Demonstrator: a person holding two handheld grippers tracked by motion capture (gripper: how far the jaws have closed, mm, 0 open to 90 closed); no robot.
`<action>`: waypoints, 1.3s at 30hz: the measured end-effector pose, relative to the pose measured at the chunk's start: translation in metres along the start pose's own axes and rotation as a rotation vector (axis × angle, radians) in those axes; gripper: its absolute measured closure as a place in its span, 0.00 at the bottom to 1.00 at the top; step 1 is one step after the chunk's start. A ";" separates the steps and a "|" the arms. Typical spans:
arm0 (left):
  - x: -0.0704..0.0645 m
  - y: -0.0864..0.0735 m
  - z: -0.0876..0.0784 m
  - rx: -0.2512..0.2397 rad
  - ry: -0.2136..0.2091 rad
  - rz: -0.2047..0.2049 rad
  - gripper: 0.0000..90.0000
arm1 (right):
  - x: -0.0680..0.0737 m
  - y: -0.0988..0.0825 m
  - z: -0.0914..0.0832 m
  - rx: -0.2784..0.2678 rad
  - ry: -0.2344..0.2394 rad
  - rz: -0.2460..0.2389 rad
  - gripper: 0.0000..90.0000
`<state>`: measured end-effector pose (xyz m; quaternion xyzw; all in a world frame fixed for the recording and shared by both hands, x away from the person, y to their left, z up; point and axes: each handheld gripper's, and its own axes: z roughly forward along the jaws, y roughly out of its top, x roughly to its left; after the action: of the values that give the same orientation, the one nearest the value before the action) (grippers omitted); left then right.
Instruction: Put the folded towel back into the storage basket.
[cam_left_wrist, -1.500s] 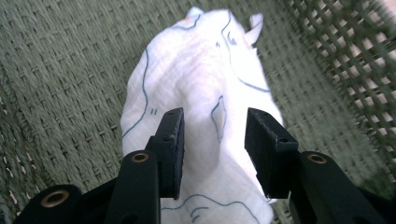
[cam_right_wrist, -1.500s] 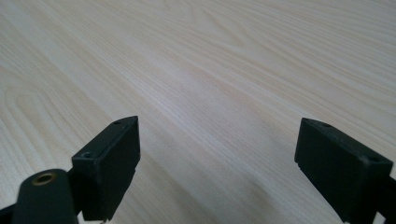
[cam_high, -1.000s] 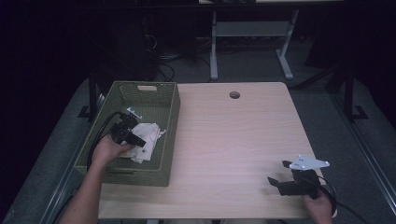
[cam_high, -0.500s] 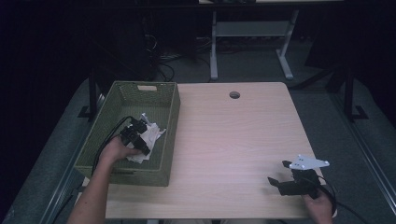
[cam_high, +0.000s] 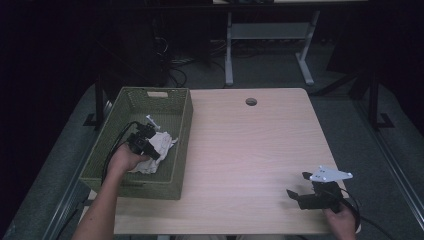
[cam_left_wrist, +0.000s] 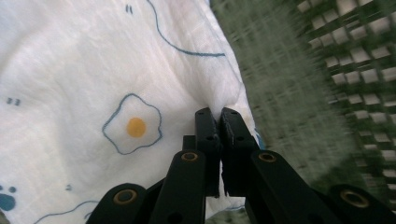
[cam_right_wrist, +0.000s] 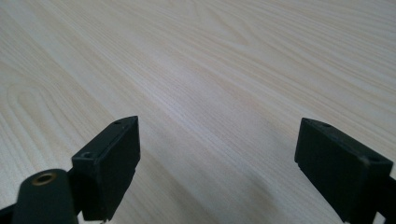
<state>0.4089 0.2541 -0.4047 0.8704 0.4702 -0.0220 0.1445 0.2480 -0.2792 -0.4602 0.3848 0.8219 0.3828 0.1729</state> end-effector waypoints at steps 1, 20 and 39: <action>-0.001 0.000 -0.001 -0.006 -0.019 -0.006 0.98 | 0.000 0.000 0.000 0.004 0.001 -0.001 0.15; 0.023 0.001 0.002 -0.053 0.090 -0.079 0.97 | 0.002 0.000 0.004 0.020 0.000 0.001 0.15; 0.015 -0.010 -0.018 -0.114 0.079 -0.044 0.87 | 0.002 0.000 0.003 0.012 0.000 -0.003 0.15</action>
<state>0.4073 0.2759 -0.3921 0.8504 0.4951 0.0359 0.1746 0.2480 -0.2763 -0.4618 0.3846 0.8247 0.3776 0.1713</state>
